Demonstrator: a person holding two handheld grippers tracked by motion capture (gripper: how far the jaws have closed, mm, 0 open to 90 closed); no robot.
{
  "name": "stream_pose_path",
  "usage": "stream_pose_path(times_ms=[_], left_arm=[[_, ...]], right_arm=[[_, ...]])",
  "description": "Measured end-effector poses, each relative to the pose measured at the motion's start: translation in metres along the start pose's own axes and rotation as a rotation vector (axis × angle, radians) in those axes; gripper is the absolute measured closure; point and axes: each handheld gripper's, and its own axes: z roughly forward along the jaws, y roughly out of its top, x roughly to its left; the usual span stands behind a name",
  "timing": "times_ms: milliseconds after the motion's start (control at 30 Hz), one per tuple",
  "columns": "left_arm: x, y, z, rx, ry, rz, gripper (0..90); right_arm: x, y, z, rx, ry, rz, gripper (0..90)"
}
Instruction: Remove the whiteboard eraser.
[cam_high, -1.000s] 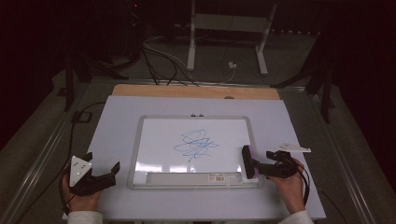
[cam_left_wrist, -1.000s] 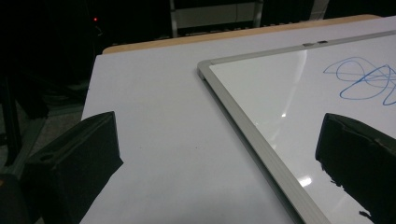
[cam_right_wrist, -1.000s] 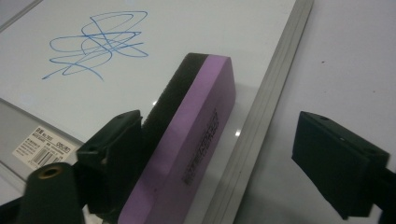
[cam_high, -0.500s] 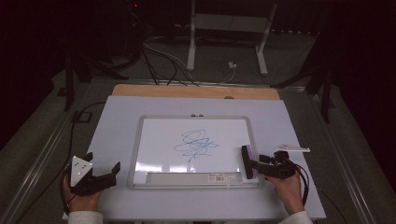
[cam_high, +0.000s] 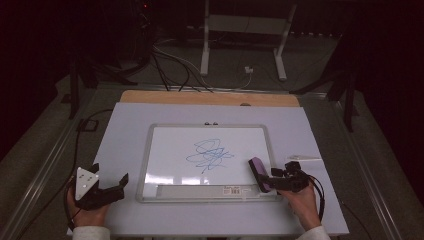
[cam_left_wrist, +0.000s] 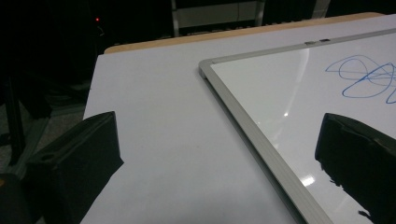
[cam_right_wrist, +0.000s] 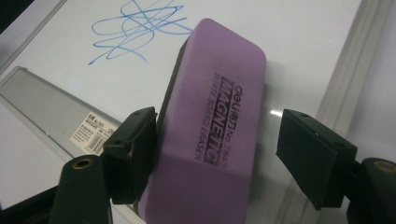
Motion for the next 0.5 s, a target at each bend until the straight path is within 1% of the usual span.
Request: stream_pose_path(times_ms=[100, 233, 300, 367, 400, 500], left_arm=[[-0.0003, 0.0001, -0.0003, -0.005, 0.004, -0.001, 1.3], [-0.0001, 0.0005, -0.0014, -0.013, 0.010, 0.000, 1.3], [0.0000, 0.0004, -0.0014, -0.013, 0.011, 0.000, 1.3], [0.0000, 0.0003, -0.0014, -0.013, 0.011, 0.000, 1.3], [0.0000, 0.0005, -0.0017, -0.013, 0.012, 0.001, 1.3], [-0.0002, 0.0005, -0.0020, -0.015, 0.012, 0.000, 1.3]], right_arm=[[0.0009, -0.0008, 0.0029, 0.010, 0.009, 0.010, 29.3], [0.0040, -0.0009, 0.0054, 0.025, 0.008, 0.003, 33.3], [0.0050, -0.0016, 0.0075, 0.038, -0.002, -0.006, 34.9], [0.0060, -0.0019, 0.0092, 0.049, -0.025, -0.003, 40.2], [0.0067, -0.0019, 0.0092, 0.048, -0.037, -0.001, 40.4], [0.0092, -0.0011, 0.0075, 0.038, -0.050, -0.010, 40.7]])
